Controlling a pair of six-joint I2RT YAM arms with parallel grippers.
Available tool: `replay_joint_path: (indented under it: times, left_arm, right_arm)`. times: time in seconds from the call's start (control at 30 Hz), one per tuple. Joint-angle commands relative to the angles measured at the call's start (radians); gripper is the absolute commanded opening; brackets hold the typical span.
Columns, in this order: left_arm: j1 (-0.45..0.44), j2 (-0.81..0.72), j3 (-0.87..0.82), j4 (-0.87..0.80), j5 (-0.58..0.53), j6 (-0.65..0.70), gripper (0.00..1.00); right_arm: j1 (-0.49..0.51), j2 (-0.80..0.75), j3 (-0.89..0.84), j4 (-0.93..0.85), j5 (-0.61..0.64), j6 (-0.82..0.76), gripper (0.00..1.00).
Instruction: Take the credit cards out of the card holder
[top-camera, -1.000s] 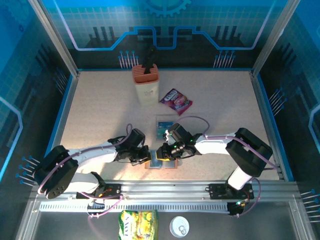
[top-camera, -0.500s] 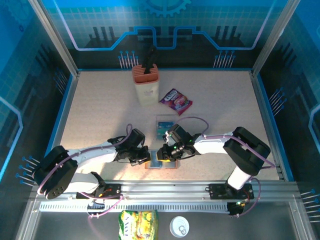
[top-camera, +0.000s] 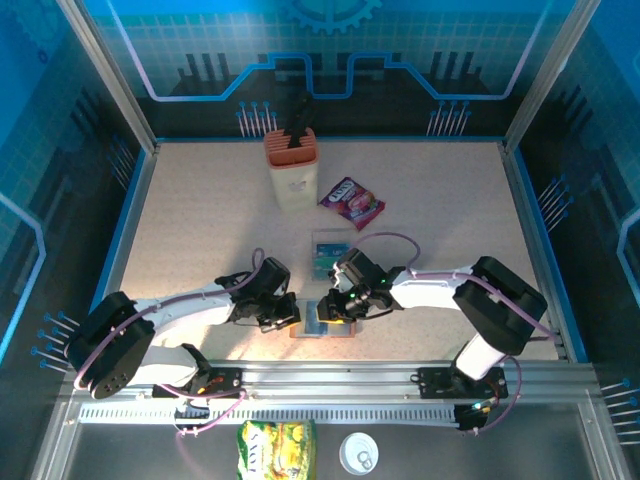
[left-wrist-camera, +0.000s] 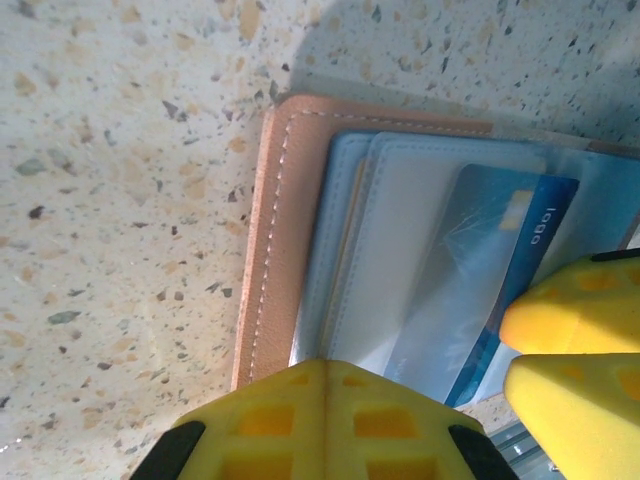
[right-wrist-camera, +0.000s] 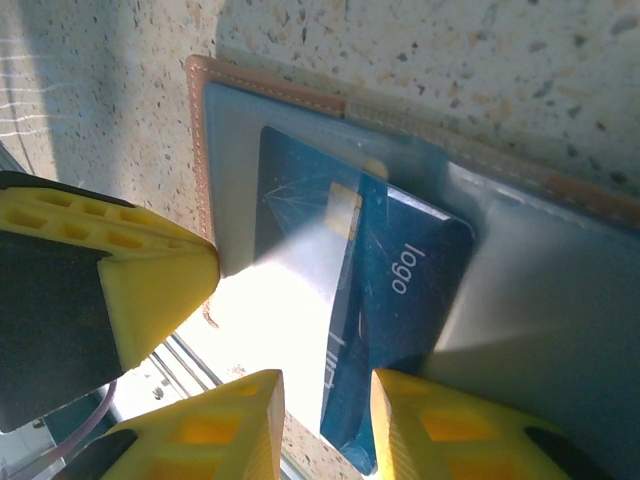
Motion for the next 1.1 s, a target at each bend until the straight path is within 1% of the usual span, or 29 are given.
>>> replay_joint_path:
  times: [0.0, 0.23, 0.5, 0.6, 0.77, 1.07]
  left_arm:
    - [0.006, -0.026, 0.045, -0.053, -0.007, 0.024, 0.01]
    - [0.005, -0.041, 0.095, -0.069, 0.008, 0.037, 0.01]
    - [-0.021, 0.043, 0.129, -0.026, 0.033, 0.042, 0.01]
    - [-0.036, 0.074, 0.150, -0.064, 0.004, 0.055, 0.00]
    - [-0.037, 0.082, 0.148, -0.105, -0.047, 0.064, 0.00]
    - [-0.037, 0.122, 0.125, -0.060, -0.028, 0.059, 0.00]
  right_arm:
    - [0.016, -0.031, 0.028, -0.059, 0.012, -0.025, 0.29]
    - [0.012, -0.074, 0.034, -0.067, 0.013, -0.024, 0.30]
    - [0.006, -0.065, 0.026, -0.070, 0.014, -0.018, 0.30]
    - [0.006, -0.066, 0.021, -0.070, 0.018, -0.016, 0.30]
    - [0.004, -0.062, 0.014, -0.068, 0.021, -0.010, 0.31]
    - [0.004, -0.053, 0.014, -0.077, 0.025, -0.011, 0.31]
